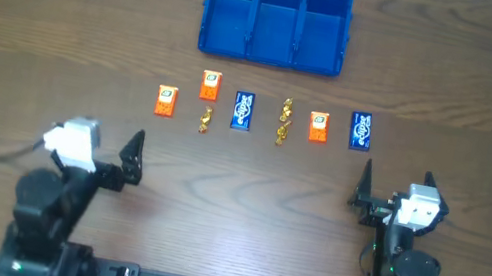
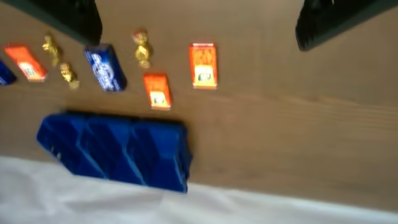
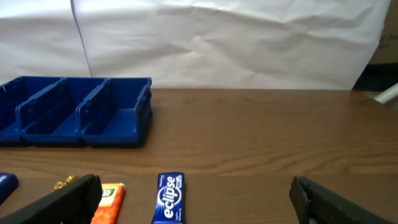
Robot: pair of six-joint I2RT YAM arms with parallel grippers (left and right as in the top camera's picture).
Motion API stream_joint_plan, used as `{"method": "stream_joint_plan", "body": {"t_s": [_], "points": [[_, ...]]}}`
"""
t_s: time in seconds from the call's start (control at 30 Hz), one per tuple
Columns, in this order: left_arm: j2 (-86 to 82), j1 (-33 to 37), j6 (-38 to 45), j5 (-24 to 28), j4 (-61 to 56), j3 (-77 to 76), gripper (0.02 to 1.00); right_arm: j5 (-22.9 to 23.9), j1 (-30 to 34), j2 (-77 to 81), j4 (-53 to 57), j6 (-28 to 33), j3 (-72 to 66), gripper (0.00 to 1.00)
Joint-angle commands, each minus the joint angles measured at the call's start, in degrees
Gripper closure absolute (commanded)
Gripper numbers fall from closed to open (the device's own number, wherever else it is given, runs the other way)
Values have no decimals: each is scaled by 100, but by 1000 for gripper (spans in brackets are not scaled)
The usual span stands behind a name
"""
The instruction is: Sort Candies Into Trays
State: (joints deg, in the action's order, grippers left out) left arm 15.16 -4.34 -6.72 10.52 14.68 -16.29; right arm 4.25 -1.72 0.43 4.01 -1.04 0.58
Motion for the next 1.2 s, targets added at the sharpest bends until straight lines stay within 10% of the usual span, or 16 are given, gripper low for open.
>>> {"method": "stream_joint_plan", "body": {"t_s": [0.03,0.43,1.2], "points": [[2382,-24,-98,-46,1228,-2924,18,-11,-15,-26,31,-63,-13,1],[7447,-219,-103,-157,2614,-4885,18,-11,-15,-26,31,-63,-13,1],[9392,-811,522,-804,1652,-4953,108,-11,-15,-26,28,-63,-13,1]]}}
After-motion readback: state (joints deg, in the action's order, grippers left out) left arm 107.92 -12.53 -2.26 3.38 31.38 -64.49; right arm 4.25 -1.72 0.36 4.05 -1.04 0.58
